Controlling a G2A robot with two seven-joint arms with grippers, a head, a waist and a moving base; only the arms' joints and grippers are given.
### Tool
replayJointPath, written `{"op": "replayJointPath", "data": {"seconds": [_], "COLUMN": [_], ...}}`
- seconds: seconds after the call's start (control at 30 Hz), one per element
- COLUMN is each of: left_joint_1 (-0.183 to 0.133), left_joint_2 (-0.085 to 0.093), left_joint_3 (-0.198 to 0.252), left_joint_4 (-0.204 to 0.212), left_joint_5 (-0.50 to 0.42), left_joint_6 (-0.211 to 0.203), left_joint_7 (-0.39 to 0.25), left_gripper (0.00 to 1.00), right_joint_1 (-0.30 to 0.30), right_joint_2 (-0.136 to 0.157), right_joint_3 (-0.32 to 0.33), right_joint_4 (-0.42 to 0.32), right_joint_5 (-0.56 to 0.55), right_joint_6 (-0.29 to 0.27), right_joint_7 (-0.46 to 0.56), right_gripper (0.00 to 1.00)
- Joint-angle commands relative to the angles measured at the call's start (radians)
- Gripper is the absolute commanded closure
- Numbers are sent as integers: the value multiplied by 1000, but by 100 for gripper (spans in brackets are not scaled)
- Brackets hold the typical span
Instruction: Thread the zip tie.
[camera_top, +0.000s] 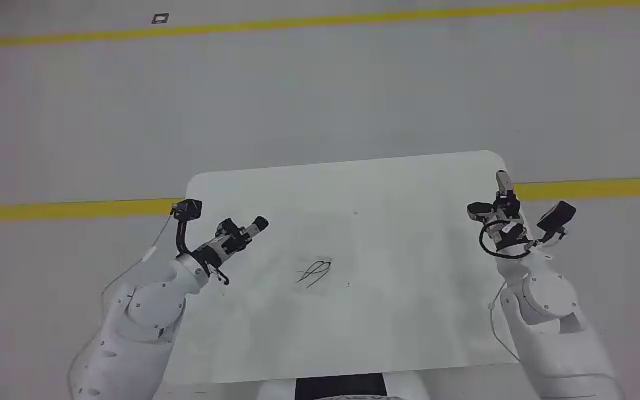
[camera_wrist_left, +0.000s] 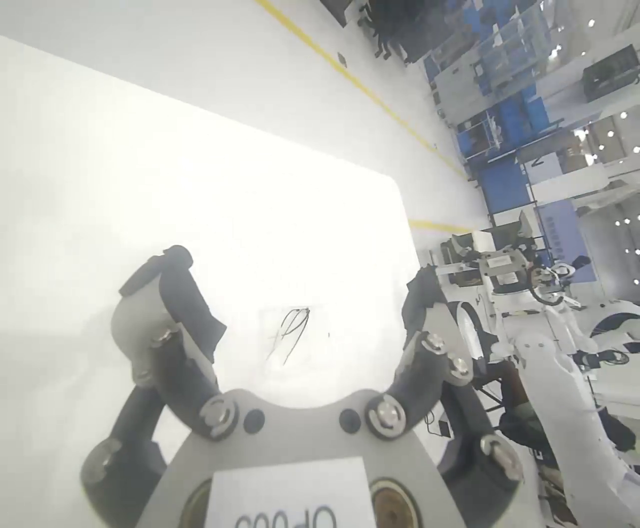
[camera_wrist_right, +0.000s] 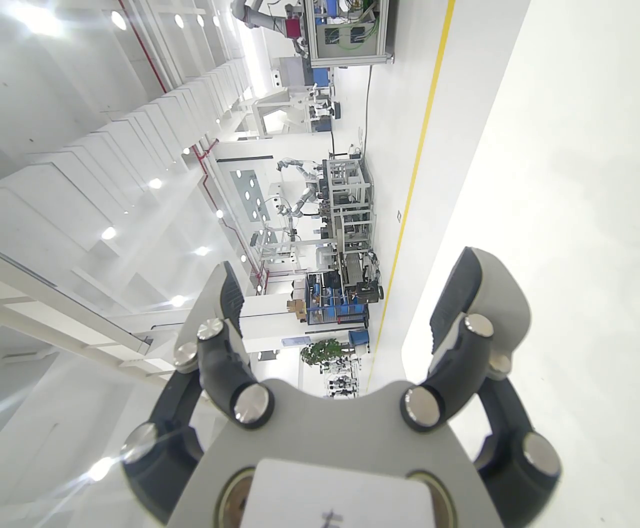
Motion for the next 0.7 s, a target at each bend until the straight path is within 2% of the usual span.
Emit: {"op": "replayJointPath", "data": {"seconds": [0.0,0.03,0.1,0.2,0.27,0.63,0.67], "left_joint_1": [-14,-28,-63,-110,-132,-132,-136], "left_joint_2": [3,7,13,19,21,21,22], "left_joint_3": [11,12,15,47,71,71,75], "left_joint_4": [-33,-31,-29,-41,-40,-40,-50], "left_joint_5": [27,40,58,124,161,161,179], "left_joint_6": [-51,-82,-102,-93,-63,-63,-74], "left_joint_7": [-40,-76,-144,-248,-288,-288,-292], "left_gripper": [0,0,0,0,0,0,0], "right_joint_1": [0,0,0,0,0,0,0], "right_joint_2": [0,0,0,0,0,0,0], "right_joint_3": [0,0,0,0,0,0,0], "right_joint_4": [0,0,0,0,0,0,0], "right_joint_5": [0,0,0,0,0,0,0], "right_joint_6": [0,0,0,0,0,0,0], "right_joint_7": [0,0,0,0,0,0,0], "right_gripper": [0,0,0,0,0,0,0]}}
